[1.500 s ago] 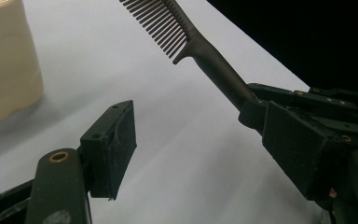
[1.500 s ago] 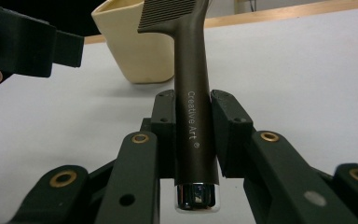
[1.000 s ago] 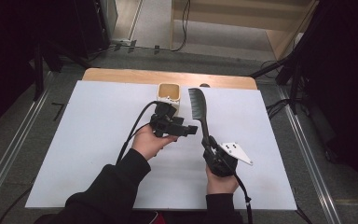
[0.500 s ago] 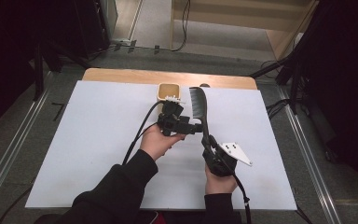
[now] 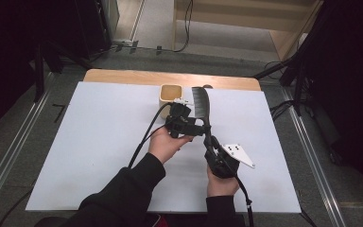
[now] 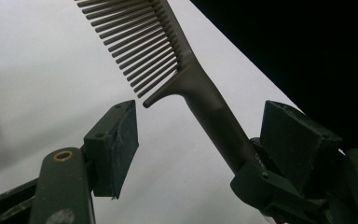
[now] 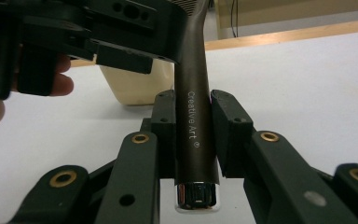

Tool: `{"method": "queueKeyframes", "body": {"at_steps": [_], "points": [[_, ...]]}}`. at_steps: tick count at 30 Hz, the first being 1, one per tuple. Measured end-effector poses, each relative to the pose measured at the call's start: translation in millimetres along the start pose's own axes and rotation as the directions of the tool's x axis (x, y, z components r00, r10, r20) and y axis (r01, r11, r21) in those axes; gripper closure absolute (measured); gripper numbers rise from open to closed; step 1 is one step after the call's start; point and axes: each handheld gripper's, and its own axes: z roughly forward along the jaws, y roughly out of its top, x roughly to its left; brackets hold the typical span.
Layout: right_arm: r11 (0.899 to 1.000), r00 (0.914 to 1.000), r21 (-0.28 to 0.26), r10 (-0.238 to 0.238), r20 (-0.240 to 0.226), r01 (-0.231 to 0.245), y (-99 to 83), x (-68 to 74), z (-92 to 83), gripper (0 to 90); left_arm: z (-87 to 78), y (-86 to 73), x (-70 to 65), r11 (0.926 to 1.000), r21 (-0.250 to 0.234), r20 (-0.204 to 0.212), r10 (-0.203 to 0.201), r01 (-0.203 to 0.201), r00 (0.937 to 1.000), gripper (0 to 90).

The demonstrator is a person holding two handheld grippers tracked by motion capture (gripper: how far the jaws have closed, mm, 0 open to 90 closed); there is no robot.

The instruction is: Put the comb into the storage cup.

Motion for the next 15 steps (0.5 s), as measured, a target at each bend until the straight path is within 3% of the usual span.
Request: {"method": "queueKeyframes", "body": {"at_steps": [15], "points": [[1.000,1.0000,-0.023,0.003,0.003,-0.003,0.6,3.6,-0.5,70.5,14.0,1.0,-4.7,0.9985,-0.031,-0.013,-0.046,0.046,0.9988,34.2]]}}
